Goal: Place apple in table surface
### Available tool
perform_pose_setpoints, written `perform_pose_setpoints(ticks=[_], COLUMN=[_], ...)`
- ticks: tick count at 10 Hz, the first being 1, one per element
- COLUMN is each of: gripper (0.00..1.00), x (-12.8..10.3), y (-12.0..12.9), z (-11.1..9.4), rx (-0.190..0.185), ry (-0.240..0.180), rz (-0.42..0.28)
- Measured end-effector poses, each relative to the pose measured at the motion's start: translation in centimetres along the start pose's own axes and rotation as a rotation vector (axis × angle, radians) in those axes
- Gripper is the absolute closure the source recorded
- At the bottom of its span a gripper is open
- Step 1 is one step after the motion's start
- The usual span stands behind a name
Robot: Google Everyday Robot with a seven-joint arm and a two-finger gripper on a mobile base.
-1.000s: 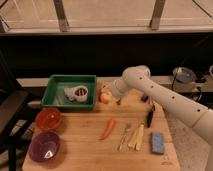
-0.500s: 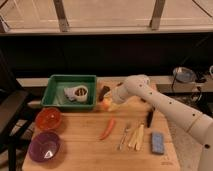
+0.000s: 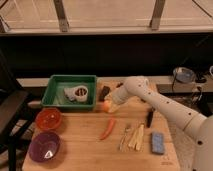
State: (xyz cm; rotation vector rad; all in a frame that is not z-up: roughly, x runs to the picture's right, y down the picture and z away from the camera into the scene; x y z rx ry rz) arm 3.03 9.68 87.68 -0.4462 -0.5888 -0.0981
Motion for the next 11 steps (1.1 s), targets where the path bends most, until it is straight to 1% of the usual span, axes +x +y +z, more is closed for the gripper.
perform_pose_setpoints(ticks=[2, 4, 11], gripper=[0.42, 0.39, 0.39], x=[0.08, -0.08, -0.18], y=[-0.07, -0.12, -0.11], z=[-0.03, 0.13, 0.18], rx=[0.0, -0.002, -0.007], ry=[0.001, -0.004, -0.012], rz=[0.001, -0.005, -0.009])
